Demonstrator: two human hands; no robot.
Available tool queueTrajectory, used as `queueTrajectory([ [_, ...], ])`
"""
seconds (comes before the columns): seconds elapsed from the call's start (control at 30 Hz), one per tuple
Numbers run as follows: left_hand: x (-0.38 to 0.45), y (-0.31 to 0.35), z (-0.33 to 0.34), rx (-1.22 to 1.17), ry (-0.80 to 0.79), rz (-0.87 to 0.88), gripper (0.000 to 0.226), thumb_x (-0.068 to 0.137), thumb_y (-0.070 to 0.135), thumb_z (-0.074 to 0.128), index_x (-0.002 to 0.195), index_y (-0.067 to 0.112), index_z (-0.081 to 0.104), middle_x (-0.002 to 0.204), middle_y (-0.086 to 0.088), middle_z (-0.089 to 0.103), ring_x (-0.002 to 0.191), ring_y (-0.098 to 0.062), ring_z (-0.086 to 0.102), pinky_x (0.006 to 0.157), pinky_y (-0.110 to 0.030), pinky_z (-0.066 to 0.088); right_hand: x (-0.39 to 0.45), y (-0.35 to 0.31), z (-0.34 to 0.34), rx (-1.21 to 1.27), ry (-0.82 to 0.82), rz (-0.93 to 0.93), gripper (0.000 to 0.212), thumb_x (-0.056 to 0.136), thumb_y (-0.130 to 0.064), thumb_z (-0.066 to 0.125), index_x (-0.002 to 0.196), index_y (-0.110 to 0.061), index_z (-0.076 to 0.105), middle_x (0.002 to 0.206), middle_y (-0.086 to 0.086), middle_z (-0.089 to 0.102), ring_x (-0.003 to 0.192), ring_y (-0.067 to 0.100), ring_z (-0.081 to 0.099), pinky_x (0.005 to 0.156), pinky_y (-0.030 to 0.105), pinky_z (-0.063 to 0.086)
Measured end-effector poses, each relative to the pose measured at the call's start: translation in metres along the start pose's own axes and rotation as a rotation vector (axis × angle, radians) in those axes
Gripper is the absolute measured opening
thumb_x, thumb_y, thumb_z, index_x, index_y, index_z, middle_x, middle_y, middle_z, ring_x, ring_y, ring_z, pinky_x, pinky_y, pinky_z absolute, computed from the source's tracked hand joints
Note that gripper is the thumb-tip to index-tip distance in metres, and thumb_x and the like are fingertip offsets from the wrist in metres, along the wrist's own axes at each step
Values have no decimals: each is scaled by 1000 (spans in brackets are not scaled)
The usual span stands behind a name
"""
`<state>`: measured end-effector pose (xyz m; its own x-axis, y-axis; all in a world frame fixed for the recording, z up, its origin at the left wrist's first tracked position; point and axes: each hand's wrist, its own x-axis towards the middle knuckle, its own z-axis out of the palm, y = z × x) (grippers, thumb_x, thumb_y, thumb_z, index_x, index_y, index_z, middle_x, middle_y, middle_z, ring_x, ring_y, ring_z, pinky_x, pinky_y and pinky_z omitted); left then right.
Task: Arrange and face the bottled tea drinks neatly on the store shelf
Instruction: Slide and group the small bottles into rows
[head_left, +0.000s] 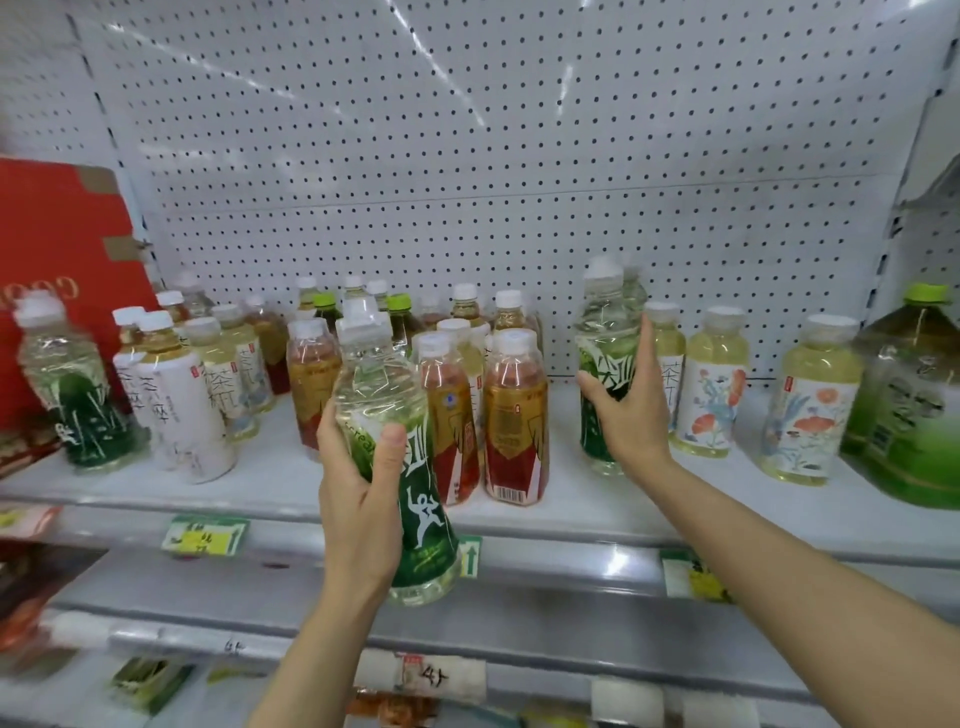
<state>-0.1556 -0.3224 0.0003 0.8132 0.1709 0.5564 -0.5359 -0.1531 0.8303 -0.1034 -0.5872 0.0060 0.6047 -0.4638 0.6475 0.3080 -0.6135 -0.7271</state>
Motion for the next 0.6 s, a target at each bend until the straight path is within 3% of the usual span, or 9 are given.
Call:
queueTrajectory([
  [0.07, -7, -3, 1, 11, 13, -39, 101, 72, 90, 43, 151, 28, 28, 147, 2, 49, 134, -22, 48, 109, -54, 40, -9, -7, -17, 35, 22, -40, 96, 88, -38, 70, 158, -32, 4, 165, -6, 15, 149, 14, 19, 118, 39, 26],
  [0.17, -24, 0, 4, 32, 16, -46, 102, 75, 87, 42, 153, 25, 24, 150, 1, 46, 137, -19, 44, 112, -51, 38, -26, -21, -39, 97, 39, -87, 95, 89, -35, 69, 158, -28, 5, 165, -7, 11, 143, 0, 13, 106, 8, 17],
  [0.2, -29, 2, 4, 33, 16, -36, 98, 78, 83, 43, 153, 24, 25, 150, 2, 46, 137, -18, 45, 113, -49, 37, -33, -27, -45, 121, 40, -106, 94, 88, -34, 68, 158, -27, 5, 165, -7, 10, 143, -2, 11, 104, 4, 14],
  [0.23, -35, 3, 4, 37, 13, -29, 94, 80, 79, 44, 153, 23, 25, 150, 2, 46, 137, -16, 44, 114, -46, 36, -40, -33, -49, 146, 35, -121, 94, 88, -34, 68, 158, -26, 5, 165, -7, 10, 144, -2, 11, 107, 5, 13],
  [0.37, -46, 1, -4, 51, 19, -35, 82, 88, 70, 47, 151, 21, 29, 148, 1, 48, 135, -11, 44, 113, -36, 36, -73, -56, -51, 224, -27, -156, 93, 87, -34, 66, 157, -23, 8, 164, -10, 13, 150, 4, 13, 122, 29, 15],
  [0.5, -43, -1, -20, 58, 11, -56, 77, 88, 63, 46, 146, 14, 35, 138, 2, 56, 124, -14, 52, 101, -30, 41, -104, -77, -33, 248, -95, -162, 92, 85, -37, 67, 157, -28, 10, 147, -44, 8, 137, -23, 9, 109, 2, 10],
  [0.6, -36, -8, -37, 55, 20, -56, 74, 89, 56, 43, 144, 7, 36, 132, 2, 56, 115, -5, 51, 87, -8, 36, -125, -88, -13, 276, -133, -145, 91, 85, -35, 67, 157, -26, 13, 145, -46, 13, 134, -26, 13, 104, -3, 14],
])
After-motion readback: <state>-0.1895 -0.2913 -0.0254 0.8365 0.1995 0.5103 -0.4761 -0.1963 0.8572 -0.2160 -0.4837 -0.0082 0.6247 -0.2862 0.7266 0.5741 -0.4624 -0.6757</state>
